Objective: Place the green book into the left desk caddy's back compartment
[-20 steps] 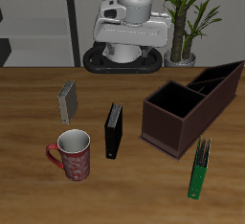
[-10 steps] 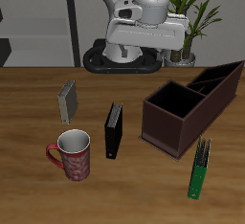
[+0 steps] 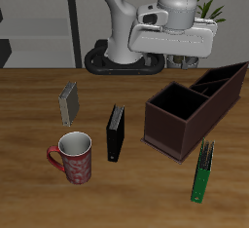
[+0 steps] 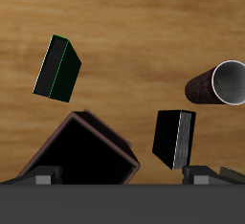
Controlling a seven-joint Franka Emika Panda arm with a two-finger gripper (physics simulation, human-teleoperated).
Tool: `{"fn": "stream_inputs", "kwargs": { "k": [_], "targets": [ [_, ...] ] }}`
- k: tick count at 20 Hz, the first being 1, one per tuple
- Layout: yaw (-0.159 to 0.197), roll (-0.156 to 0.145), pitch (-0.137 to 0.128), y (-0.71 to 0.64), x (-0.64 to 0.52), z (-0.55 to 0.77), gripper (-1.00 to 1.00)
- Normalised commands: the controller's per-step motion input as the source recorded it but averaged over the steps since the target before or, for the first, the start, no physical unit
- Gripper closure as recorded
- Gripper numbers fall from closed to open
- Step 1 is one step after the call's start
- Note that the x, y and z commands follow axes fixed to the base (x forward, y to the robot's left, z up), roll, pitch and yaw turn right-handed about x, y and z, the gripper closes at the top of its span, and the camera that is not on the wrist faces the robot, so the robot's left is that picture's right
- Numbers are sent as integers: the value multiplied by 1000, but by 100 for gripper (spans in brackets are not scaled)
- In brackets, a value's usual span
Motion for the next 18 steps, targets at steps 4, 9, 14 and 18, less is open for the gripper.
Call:
{"fn": "stream_inputs", "kwargs": {
  "k": [4, 9, 14, 18],
  "targets": [
    [-1, 16, -10, 304, 271, -44, -100],
    [19, 0, -14, 284, 193, -49, -100],
    [36, 55, -20, 455, 347, -148, -100],
    [6, 13, -30, 210, 328, -87, -100]
  ]
}}
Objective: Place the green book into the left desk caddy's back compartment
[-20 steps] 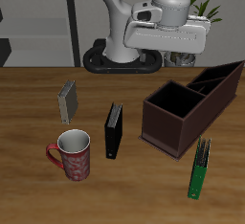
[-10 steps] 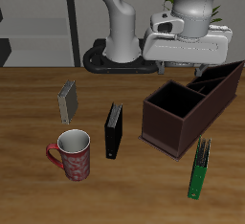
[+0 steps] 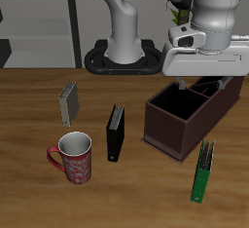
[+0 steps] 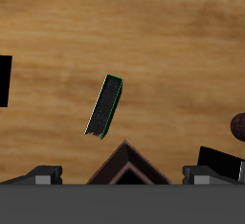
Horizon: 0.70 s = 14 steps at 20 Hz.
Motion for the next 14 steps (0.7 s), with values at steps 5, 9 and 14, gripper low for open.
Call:
{"fn": "stream_inputs", "kwargs": {
  "k": [5, 9, 14],
  "targets": [
    [1, 1, -5, 37, 189, -129, -100],
    [-38, -8, 20, 24, 273, -395, -100],
    [-26, 18, -12, 140, 88, -365, -100]
  ]
}}
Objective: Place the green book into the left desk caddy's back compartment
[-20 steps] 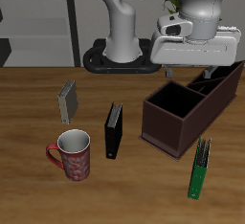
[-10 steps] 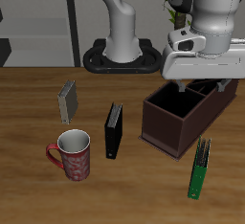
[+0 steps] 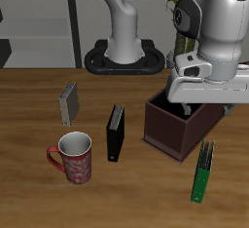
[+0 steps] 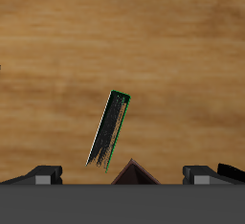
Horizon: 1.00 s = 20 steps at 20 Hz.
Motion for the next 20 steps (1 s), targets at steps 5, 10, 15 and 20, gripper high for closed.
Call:
{"fn": "stream_inputs", "kwargs": {
  "k": [5, 10, 15, 20],
  "targets": [
    [-61, -7, 15, 72, 106, -384, -100],
    [19, -1, -11, 42, 88, -298, -100],
    [-28, -19, 1, -29, 72, -386, -100],
    [-14, 3, 43, 26, 81, -448, -100]
  ]
}}
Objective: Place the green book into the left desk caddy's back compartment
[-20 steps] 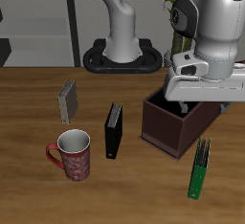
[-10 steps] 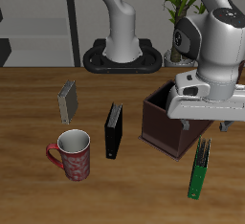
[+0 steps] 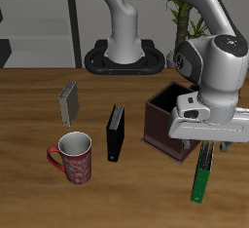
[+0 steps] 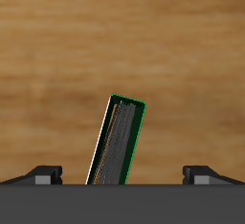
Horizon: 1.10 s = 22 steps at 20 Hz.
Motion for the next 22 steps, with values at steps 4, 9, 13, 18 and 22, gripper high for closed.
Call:
{"fn": "stream_inputs", "kwargs": {
  "k": [4, 9, 13, 18, 22],
  "targets": [
    [-17, 7, 40, 19, 47, -365, -100],
    [-18, 23, 29, 26, 26, -265, 100],
    [-8, 6, -3, 10, 1, -26, 100],
    [-14, -1, -29, -13, -58, 184, 100],
    [-6, -16, -29, -90, -26, 298, 100]
  ]
}}
